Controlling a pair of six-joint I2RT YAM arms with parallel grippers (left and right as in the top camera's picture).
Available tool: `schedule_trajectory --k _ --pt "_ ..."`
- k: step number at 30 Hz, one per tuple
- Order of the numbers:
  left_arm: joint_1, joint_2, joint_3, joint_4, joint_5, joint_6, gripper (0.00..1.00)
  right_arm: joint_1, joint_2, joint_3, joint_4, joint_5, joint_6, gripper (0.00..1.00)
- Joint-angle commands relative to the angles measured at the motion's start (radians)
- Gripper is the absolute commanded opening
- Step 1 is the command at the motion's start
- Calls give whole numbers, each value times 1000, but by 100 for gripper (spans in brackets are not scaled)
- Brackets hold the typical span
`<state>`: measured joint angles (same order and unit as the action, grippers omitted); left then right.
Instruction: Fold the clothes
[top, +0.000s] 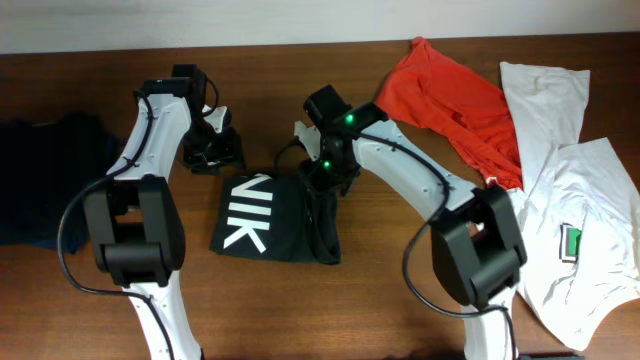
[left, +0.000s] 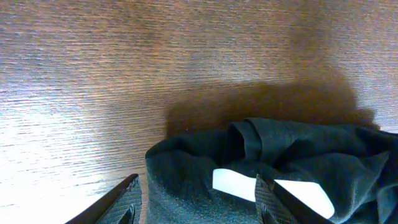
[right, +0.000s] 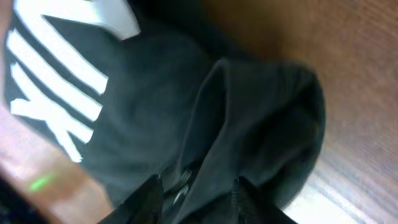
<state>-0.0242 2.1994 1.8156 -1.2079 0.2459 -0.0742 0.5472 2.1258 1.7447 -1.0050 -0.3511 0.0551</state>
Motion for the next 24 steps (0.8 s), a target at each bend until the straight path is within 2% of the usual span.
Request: schedule_trajectory --k 1,9,11,20,22,24 --pt "-1 11 1 -2 -7 12 58 8 22 10 55 38 -4 40" --pt "-19 11 1 -3 -7 12 58 8 65 10 86 165 9 39" --pt "-19 11 1 -3 -7 12 58 9 78 10 82 164 10 4" --pt "-19 11 1 -6 -7 12 58 -161 41 28 50 180 70 4" --pt "-19 11 1 -5 -7 12 58 -162 41 4 16 180 69 12" --pt "-19 11 1 -5 -7 12 58 -161 41 -19 -23 180 69 15"
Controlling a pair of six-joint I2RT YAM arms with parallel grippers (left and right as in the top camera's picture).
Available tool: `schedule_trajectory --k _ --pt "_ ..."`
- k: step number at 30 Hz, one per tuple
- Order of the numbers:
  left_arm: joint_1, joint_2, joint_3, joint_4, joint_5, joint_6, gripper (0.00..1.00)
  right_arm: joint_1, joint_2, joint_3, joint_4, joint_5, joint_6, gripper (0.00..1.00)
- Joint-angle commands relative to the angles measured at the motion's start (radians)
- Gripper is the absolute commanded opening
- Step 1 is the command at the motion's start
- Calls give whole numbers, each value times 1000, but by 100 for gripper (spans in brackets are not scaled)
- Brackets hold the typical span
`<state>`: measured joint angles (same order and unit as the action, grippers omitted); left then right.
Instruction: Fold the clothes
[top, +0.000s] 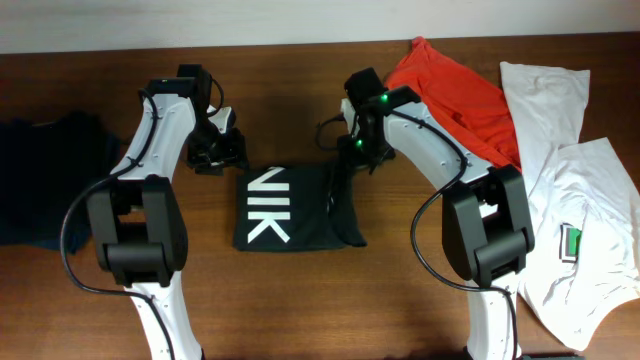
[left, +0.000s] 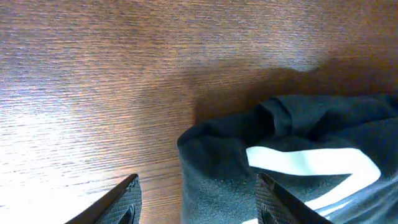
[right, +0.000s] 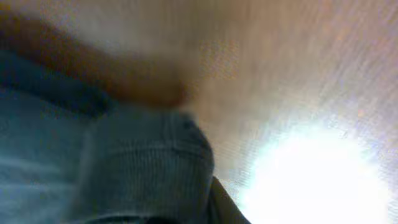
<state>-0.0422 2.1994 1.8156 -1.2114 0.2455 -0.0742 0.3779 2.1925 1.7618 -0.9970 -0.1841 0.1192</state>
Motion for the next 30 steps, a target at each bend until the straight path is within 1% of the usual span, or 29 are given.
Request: schedule_trajectory --k 1,2,3,4,5,9,10,13,16,17,20,23,24,27,29,30 --pt "-1 11 1 -1 -7 12 58 9 -26 -55 -57 24 5 19" --pt "-1 11 1 0 -7 12 58 8 -26 -71 -79 60 5 21" --pt "-1 11 1 2 -6 12 59 8 -26 -91 -97 109 5 25" --pt "-1 11 1 8 -6 12 62 8 -26 -101 -110 135 5 27" --pt "-1 11 1 24 -6 12 63 7 -27 -100 -142 152 5 30" --pt "-2 11 1 106 1 13 64 6 -62 -25 -271 141 26 34" --pt "-3 11 1 124 1 13 64 6 -82 6 -302 93 29 35" --pt "-24 12 1 152 1 21 63 9 -156 37 -324 -182 27 36" --pt "-51 13 -25 157 -34 23 63 13 -160 32 -328 -489 -69 35" --pt "-59 13 -44 169 -52 23 63 21 -159 23 -326 -515 -79 35" --pt "-68 13 -116 180 -79 23 63 56 -155 -8 -324 -460 -79 36" --pt "-67 13 -196 166 -87 23 63 103 -153 -89 -304 -428 -79 36" --pt "-67 13 -213 139 -98 23 63 114 -153 -117 -296 -413 -79 36" --pt "-67 13 -260 -43 -183 22 62 126 -153 -256 -275 -312 -79 36" --pt "-67 13 -275 -138 -183 23 61 117 -153 -338 -227 -243 -78 36" --pt "-67 13 -276 -174 -183 22 57 103 -153 -372 -182 -183 -64 37"
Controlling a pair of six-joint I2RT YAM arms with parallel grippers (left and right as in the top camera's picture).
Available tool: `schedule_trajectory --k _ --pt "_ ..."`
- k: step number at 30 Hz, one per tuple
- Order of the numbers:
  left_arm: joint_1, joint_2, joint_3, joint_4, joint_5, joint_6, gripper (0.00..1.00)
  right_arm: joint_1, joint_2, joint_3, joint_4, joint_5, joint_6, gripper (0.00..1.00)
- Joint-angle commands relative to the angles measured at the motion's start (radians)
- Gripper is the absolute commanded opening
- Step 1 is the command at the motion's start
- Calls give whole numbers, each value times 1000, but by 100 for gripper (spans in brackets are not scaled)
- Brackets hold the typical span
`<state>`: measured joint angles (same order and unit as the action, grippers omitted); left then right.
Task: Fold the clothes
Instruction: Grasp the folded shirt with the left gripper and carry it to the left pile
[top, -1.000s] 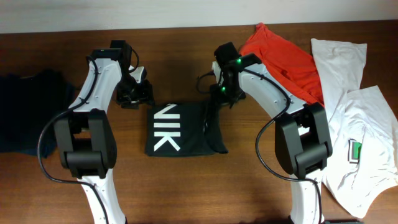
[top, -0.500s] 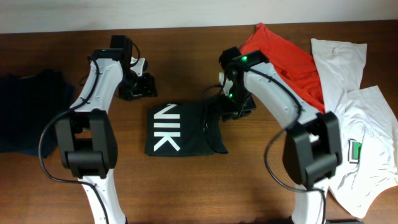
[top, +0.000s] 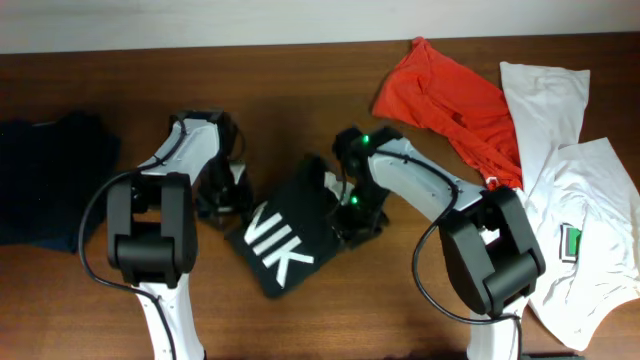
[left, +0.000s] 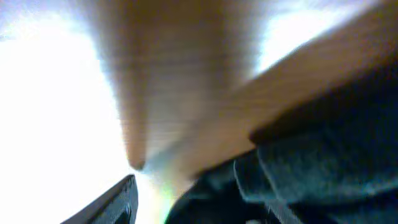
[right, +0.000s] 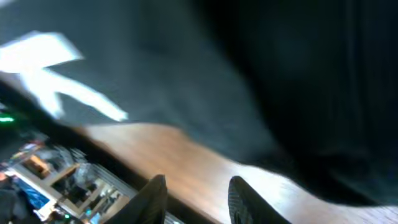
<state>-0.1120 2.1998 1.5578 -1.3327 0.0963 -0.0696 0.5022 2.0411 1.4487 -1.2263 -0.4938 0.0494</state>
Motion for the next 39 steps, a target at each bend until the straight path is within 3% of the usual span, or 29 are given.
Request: schedule_trajectory --k 1,6,10,12,17,26,29,30,33,34,39 --pt "3 12 -18 -80 -33 18 57 -40 -2 -67 89 218 40 36" --pt "3 -3 -15 -92 19 -3 62 -115 -2 -51 315 296 43 45" --pt "47 -87 66 -55 12 -61 63 -148 -3 25 201 309 37 45" --pt "75 -139 123 19 40 -57 71 -169 -4 52 126 327 37 45" --pt "76 -133 129 159 471 237 87 -190 -4 55 70 326 37 48" --pt "48 122 128 172 562 291 86 -189 -4 55 47 326 37 47" --pt "-2 171 124 119 658 365 77 -189 -4 55 43 326 37 47" --pt "-32 171 124 119 639 367 68 -189 -4 55 43 326 37 47" --pt "-50 171 127 151 515 306 10 -190 -4 55 33 327 36 47" --pt "-42 169 136 151 470 273 0 -190 -4 55 32 327 36 48" --pt "53 81 266 105 159 137 0 -191 -4 55 17 370 37 47"
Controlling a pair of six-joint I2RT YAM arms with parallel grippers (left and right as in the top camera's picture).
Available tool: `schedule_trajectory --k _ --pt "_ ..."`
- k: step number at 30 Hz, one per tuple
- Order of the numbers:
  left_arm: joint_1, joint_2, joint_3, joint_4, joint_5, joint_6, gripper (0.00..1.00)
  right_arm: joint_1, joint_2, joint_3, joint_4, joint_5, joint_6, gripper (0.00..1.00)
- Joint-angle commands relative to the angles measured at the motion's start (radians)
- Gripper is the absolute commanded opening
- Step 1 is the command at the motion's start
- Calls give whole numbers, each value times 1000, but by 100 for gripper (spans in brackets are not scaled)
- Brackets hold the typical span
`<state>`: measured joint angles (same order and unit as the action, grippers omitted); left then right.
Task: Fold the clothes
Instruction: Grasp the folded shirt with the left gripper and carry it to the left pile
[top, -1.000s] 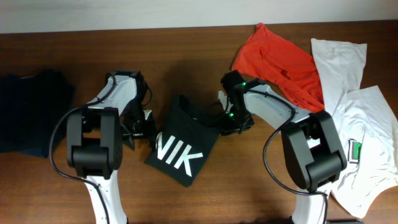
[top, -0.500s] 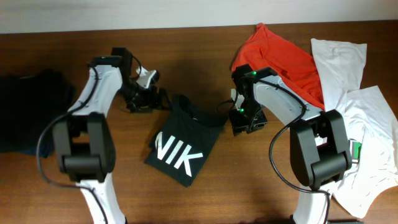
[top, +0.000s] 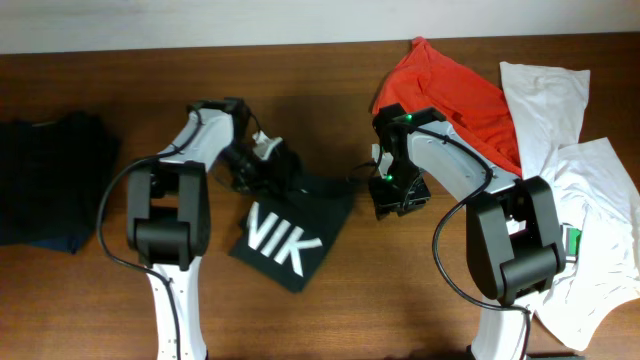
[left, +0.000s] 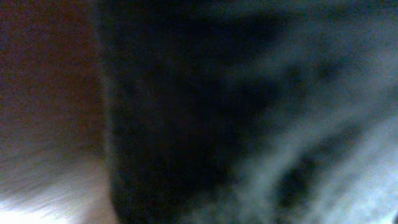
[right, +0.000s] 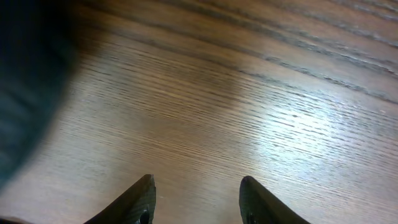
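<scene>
A folded black shirt (top: 300, 228) with white letters lies tilted on the wooden table (top: 330, 310). My left gripper (top: 272, 166) is down at the shirt's upper left edge. Blurred dark fabric (left: 249, 112) fills the left wrist view and hides the fingers, so its state does not show. My right gripper (top: 396, 194) stands just right of the shirt. In its wrist view the right gripper (right: 199, 200) is open over bare wood, with only a dark edge of the shirt (right: 25, 93) at the left.
A red garment (top: 450, 95) lies at the back right, close behind the right arm. White garments (top: 560, 180) cover the right end of the table. A dark blue cloth (top: 45, 180) lies at the far left.
My right gripper was on the shirt's right edge; now it stands open over bare wood to the right. My left gripper went from beside the shirt's left side onto its upper edge.
The folded shirt lay between both grippers, the right one at its top right corner and the left one open by its top left corner. Then it lay squarer and further right. Later it was turned diagonal. Now the right gripper is off it.
</scene>
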<state>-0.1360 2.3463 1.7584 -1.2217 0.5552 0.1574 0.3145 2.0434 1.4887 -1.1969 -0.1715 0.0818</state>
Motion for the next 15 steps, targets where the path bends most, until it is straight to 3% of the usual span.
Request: schedule_trajectory --k 1,4,10,15 --pt "106 -108 88 -18 -363 -105 1 -6 -6 15 -18 58 4 47" --pt "173 -233 111 -21 -478 -105 1 -27 -6 15 -20 56 5 47" --pt "325 -486 111 86 -864 -104 2 -61 -6 15 -23 53 4 47" --pt "431 -507 111 213 -895 -36 0 -62 -6 15 -22 53 4 48"
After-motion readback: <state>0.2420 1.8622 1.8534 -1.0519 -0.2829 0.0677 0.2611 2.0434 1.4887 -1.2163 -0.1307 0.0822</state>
